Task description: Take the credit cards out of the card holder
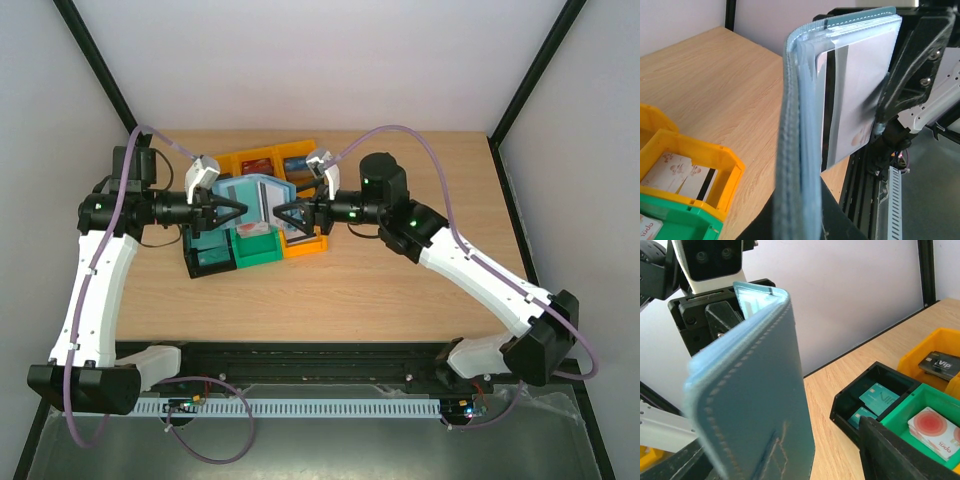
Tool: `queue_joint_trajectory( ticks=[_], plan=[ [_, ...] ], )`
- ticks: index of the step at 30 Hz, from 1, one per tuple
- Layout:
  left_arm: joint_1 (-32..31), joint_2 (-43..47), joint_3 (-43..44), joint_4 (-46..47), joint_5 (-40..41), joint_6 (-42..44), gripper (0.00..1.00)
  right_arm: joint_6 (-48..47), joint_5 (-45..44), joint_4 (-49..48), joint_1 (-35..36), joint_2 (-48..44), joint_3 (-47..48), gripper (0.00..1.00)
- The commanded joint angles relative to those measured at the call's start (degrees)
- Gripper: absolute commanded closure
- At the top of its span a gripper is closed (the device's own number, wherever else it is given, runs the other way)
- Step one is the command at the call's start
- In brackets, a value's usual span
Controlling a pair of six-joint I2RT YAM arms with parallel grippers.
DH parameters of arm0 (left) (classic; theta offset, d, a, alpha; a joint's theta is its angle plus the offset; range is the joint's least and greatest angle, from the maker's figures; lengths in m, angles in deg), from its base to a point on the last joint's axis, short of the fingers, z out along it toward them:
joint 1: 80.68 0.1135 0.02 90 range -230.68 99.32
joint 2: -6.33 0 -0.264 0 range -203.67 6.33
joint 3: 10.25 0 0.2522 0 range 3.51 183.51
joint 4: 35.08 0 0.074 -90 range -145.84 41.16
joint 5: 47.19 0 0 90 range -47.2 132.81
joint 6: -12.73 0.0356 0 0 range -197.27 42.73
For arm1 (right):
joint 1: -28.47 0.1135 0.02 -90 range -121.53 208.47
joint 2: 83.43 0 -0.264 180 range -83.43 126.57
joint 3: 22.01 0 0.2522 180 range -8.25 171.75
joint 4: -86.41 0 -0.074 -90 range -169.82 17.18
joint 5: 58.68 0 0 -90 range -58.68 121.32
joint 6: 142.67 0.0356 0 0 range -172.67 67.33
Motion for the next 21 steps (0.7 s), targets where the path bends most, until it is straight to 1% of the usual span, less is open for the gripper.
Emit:
queue_joint_trajectory(
  ticks=[1,2,3,5,6,7,8,9,10,13,15,17,21],
  plan=[
    [0.35,0.29,-0.25,0.44,-3.52,0.59,0.98,4.05,2.47,-8.78,0.02,1.38,-1.38,0.38],
    [0.35,0.33,-0.29,0.38,-3.53,0.59,0.98,4.28,2.44,-9.13,0.02,1.71,-1.36,0.44],
    [0.37,0.40,-0.33,0.36,-3.42,0.58,0.98,4.38,2.51,-9.27,0.02,1.94,-1.26,0.54],
    [0.43,0.50,-0.27,0.42,-3.30,0.46,0.98,4.08,2.94,-9.28,0.00,2.03,-1.20,0.79],
    [0.63,0.59,-0.19,0.52,-3.15,0.24,0.93,3.71,3.17,-8.78,-0.09,1.86,-1.14,0.89],
    [0.95,0.67,-0.04,0.96,-2.95,-0.02,0.74,3.35,3.29,-8.14,-0.27,1.48,-1.16,0.97],
    [1.31,0.69,0.20,1.40,-2.65,-0.58,0.39,3.08,4.02,-7.89,-0.66,0.98,-1.46,0.98],
    [1.63,0.62,0.45,2.04,-2.14,-1.58,0.28,3.27,5.34,-8.17,-1.47,0.33,-1.98,0.98],
    [2.02,0.46,0.81,2.44,-1.73,-1.97,0.24,3.92,6.67,-8.93,-2.25,-0.43,-2.82,0.98],
    [3.38,0.25,1.03,2.81,-1.05,-2.04,0.24,4.93,8.42,-9.30,-4.62,-2.32,-4.57,0.98],
    [3.43,0.40,0.40,2.82,-0.94,-1.98,0.24,4.58,8.84,-8.33,-5.38,-3.26,-4.80,0.98],
    [3.43,0.63,-0.73,3.11,-0.83,-1.71,0.23,4.17,8.60,-7.51,-5.43,-3.72,-4.72,0.98],
    [3.43,0.73,-2.94,6.86,0.64,-5.39,0.24,4.94,10.08,-8.66,-5.43,-4.07,-5.02,0.98]
  ],
)
